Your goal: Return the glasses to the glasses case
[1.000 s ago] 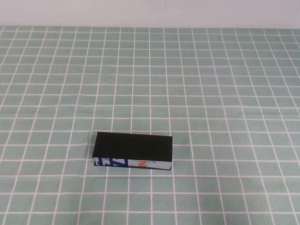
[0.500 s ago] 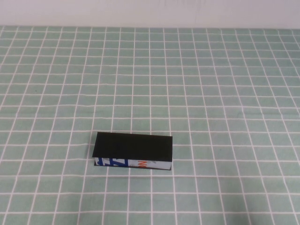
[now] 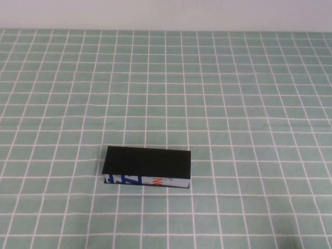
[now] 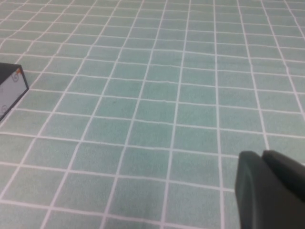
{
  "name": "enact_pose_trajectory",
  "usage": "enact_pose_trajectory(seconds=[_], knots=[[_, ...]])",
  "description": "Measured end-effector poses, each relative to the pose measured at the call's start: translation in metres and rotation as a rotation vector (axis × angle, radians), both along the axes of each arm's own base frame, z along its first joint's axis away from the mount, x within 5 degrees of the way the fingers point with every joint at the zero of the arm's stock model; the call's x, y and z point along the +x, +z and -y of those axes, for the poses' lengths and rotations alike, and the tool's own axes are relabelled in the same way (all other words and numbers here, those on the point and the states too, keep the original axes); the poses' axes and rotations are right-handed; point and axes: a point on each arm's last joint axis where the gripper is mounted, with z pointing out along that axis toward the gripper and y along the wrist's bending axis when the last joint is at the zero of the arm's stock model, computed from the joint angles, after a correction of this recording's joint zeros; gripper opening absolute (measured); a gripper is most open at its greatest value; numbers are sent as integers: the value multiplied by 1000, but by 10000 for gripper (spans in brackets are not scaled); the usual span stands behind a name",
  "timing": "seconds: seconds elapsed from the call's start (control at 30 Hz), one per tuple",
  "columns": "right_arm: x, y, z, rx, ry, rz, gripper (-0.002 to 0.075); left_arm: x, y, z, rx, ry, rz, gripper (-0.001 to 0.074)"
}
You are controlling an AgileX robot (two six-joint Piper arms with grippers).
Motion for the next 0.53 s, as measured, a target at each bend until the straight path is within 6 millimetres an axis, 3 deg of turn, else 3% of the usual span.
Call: enact_pose_trajectory(seconds=[0.53], knots=[[0, 0, -2, 97, -12, -23, -11, 0, 0, 0, 0, 0, 0, -2]])
